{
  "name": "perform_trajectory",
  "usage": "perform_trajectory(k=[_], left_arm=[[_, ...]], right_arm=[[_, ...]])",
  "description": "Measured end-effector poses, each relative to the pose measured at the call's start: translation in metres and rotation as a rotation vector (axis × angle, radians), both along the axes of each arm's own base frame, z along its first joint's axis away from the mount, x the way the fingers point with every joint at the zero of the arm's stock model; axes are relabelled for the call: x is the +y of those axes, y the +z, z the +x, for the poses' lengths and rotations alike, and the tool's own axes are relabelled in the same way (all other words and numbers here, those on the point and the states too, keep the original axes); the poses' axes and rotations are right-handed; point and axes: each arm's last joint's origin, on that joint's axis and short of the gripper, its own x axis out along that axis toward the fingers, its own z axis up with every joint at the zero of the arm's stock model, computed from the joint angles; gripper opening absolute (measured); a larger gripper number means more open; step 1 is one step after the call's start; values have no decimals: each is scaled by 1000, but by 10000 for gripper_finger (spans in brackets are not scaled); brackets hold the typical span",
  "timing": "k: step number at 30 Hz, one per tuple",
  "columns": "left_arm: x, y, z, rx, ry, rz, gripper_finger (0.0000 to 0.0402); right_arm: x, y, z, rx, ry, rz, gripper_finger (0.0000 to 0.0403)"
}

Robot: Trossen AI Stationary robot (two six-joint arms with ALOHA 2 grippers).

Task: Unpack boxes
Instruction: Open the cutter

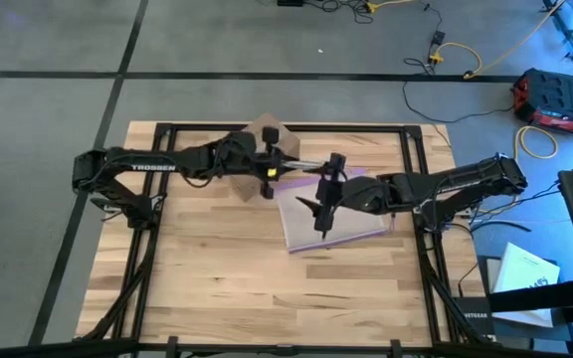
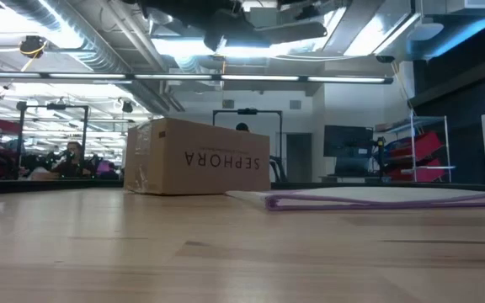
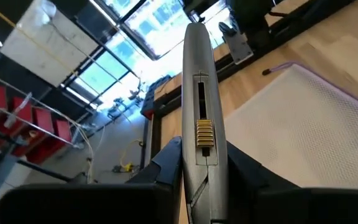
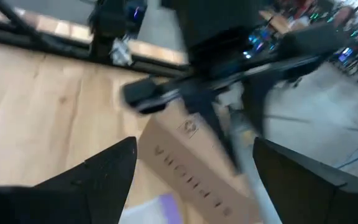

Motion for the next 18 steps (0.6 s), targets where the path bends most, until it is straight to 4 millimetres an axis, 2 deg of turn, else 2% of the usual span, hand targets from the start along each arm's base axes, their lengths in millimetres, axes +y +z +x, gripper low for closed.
perform_trajectory(k=[3, 6, 10, 14, 18], left_arm=[[-10, 0, 1, 14, -7, 48, 56], [-16, 1, 3, 1, -19, 46, 56], [-20, 1, 3, -1, -26, 24, 56], [-23, 1, 3, -3, -34, 24, 56], [-24, 0, 3, 4, -30, 12, 56]], right_arm=[[-9, 5, -2, -6, -21, -44, 307], [-19, -3, -1, 71, -24, -61, 305], [-23, -8, 1, 112, -5, -55, 278], [-22, -7, 2, 121, 18, -105, 219], [-22, -9, 1, 150, 25, -117, 130]])
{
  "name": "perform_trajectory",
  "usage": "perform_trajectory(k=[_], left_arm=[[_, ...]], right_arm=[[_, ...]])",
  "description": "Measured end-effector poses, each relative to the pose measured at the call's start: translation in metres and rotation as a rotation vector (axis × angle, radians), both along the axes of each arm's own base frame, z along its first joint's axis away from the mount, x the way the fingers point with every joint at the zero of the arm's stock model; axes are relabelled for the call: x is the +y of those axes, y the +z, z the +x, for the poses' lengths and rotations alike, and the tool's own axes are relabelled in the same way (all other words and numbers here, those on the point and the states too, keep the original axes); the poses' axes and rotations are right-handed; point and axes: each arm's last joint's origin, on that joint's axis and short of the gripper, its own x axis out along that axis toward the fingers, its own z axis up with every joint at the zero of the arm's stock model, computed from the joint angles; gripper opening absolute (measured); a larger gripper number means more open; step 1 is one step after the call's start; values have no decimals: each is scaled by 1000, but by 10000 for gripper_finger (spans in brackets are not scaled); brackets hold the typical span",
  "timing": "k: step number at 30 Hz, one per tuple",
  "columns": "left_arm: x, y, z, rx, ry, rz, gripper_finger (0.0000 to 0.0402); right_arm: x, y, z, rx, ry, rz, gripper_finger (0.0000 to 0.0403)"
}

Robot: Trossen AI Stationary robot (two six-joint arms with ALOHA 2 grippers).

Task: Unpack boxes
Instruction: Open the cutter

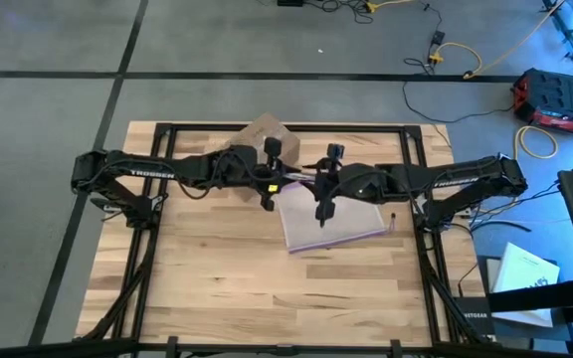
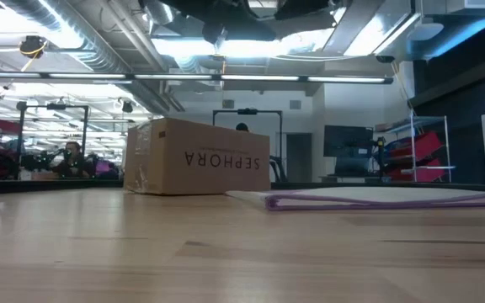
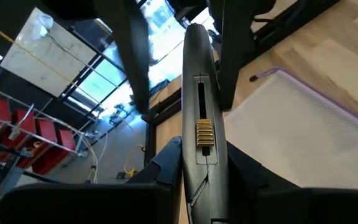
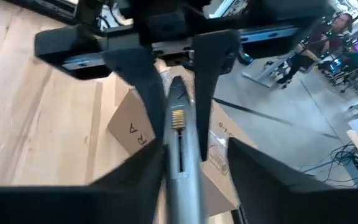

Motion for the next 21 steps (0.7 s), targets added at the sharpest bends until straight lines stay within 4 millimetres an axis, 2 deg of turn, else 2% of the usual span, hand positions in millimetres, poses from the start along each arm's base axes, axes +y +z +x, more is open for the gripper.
perform_trajectory(k=[2, 4, 8, 10, 13, 15, 18, 21], left_arm=[[0, 0, 0, -1, -1, 0, 56], [-1, 0, 0, 1, 0, -4, 56], [-2, 3, 0, 7, -2, -6, 56], [-2, 3, 0, 5, -3, -6, 56], [-2, 7, 1, -22, -9, -9, 56], [-2, 8, 1, -29, -9, -12, 56], [-2, 8, 1, -27, -9, -13, 56], [-2, 8, 1, -27, -8, -15, 56]], right_arm=[[-1, -2, -1, 28, 14, 5, 86], [-3, -3, -2, 47, 28, 16, 58], [-2, -3, -2, 46, 31, 11, 58], [-2, -2, -1, 43, 37, 1, 84], [-2, -3, 0, 42, 44, -1, 154], [-3, -3, 0, 39, 25, -15, 185], [-4, -2, 0, 42, 15, -36, 197], [-4, -1, 1, 23, 18, -41, 181]])
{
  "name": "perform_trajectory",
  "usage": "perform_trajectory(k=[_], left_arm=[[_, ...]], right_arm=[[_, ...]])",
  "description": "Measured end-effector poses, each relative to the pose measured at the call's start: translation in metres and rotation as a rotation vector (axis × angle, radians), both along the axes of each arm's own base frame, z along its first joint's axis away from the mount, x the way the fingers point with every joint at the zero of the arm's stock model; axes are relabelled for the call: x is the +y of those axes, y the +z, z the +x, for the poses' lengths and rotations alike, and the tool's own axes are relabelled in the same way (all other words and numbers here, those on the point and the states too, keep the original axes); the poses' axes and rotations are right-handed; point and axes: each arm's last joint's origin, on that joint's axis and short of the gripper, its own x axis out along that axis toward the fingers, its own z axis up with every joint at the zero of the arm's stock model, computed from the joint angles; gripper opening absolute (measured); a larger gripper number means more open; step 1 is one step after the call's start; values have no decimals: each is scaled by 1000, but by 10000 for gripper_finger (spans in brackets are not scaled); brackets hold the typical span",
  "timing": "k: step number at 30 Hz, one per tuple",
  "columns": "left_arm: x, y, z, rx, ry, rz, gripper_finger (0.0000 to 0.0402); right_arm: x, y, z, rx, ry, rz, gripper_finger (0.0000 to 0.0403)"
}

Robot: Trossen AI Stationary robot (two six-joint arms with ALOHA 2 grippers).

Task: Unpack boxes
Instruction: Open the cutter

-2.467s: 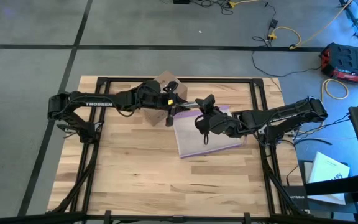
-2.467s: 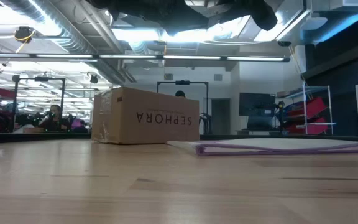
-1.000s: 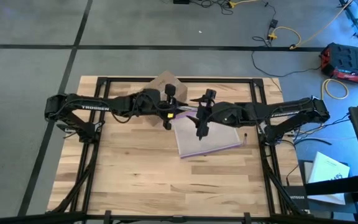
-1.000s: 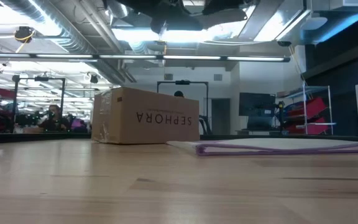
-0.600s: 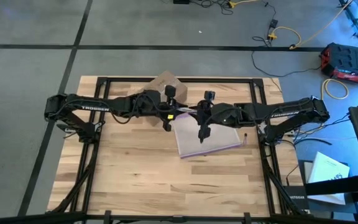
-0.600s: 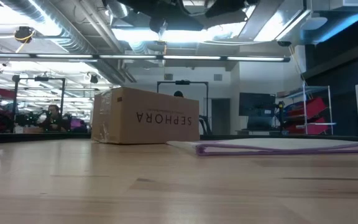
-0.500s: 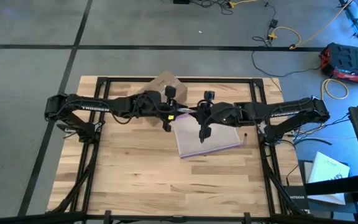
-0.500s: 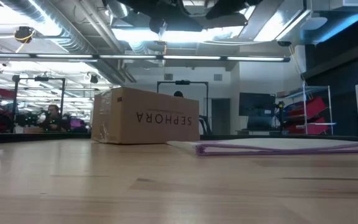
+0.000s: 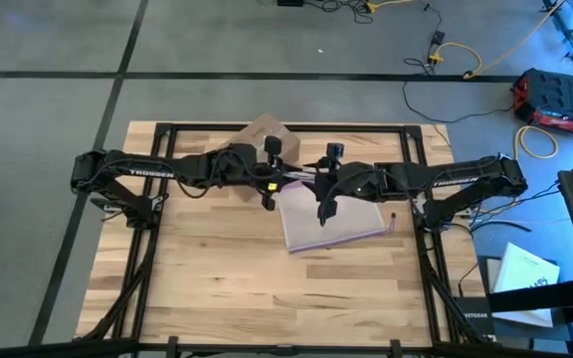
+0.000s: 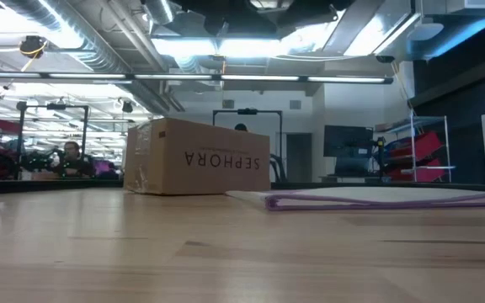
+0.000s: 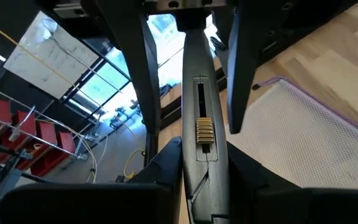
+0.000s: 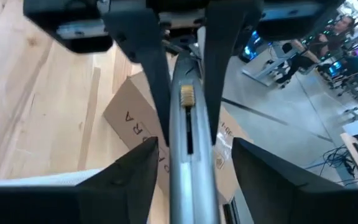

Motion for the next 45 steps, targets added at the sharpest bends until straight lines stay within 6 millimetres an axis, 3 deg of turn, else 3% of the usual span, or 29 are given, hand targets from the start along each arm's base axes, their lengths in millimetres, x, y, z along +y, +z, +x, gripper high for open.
perform_trajectory(k=[13, 18, 24, 28, 37, 45], left_arm=[[0, 0, 0, -16, 13, -19, 56], [1, -1, 0, -9, 12, -20, 56], [3, 1, 0, -21, 16, -16, 133], [4, 2, 0, -23, 21, 9, 154], [11, 1, -1, -11, 56, 15, 158], [26, -7, -5, 72, 108, 4, 128]], right_arm=[[-3, -5, 9, -4, 34, -1, 62], [-3, -3, 8, -11, 23, -1, 62], [-4, 1, 5, -39, -5, 6, 62], [-4, -1, 4, -17, -7, 2, 62], [-5, -4, 2, 31, -16, -12, 62], [-6, -5, -4, 69, -36, -29, 62]])
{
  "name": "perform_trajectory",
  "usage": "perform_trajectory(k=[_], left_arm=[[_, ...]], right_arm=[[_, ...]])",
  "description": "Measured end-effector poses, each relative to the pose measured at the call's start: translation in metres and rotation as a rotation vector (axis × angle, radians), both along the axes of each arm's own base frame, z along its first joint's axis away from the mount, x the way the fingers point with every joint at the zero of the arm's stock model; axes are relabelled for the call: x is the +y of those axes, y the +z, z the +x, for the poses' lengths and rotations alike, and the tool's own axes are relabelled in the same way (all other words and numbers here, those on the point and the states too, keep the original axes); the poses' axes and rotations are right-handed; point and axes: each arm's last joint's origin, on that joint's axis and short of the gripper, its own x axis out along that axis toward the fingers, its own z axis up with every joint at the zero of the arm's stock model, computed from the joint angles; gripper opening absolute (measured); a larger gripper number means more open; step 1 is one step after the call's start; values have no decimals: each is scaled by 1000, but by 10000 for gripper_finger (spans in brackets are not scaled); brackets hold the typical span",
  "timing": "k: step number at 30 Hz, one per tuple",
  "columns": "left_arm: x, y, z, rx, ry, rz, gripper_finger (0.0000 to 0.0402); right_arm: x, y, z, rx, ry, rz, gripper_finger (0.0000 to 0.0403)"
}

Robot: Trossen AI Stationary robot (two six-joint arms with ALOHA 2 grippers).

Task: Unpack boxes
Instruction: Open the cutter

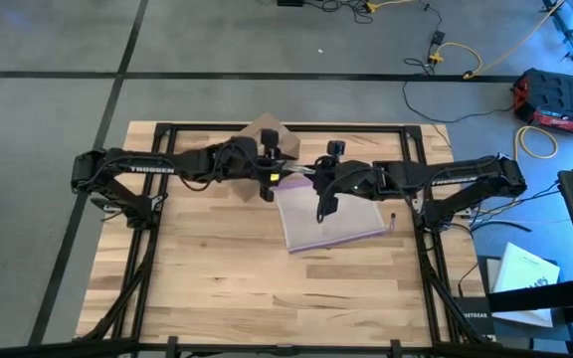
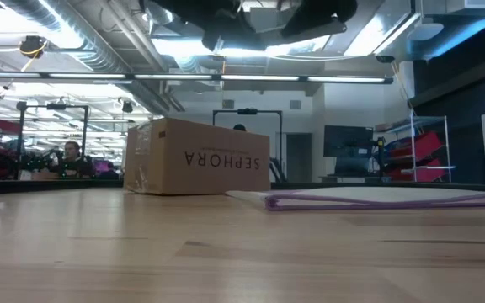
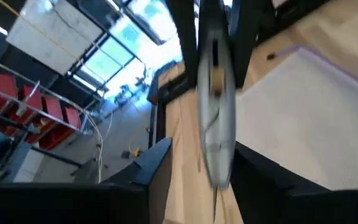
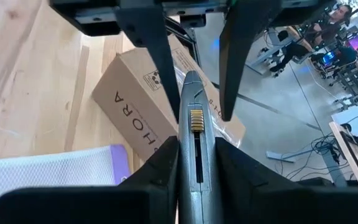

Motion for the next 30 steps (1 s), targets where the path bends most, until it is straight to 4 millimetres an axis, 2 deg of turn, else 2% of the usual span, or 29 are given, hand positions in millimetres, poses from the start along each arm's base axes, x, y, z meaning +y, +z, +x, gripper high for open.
perform_trajectory(k=[12, 30], left_arm=[[0, 0, 0, -5, 1, -1, 100], [-6, 4, 3, -46, -72, -9, 92]], right_arm=[[0, 1, -3, 7, -9, 6, 62], [0, 0, -3, 11, -4, 9, 62]])
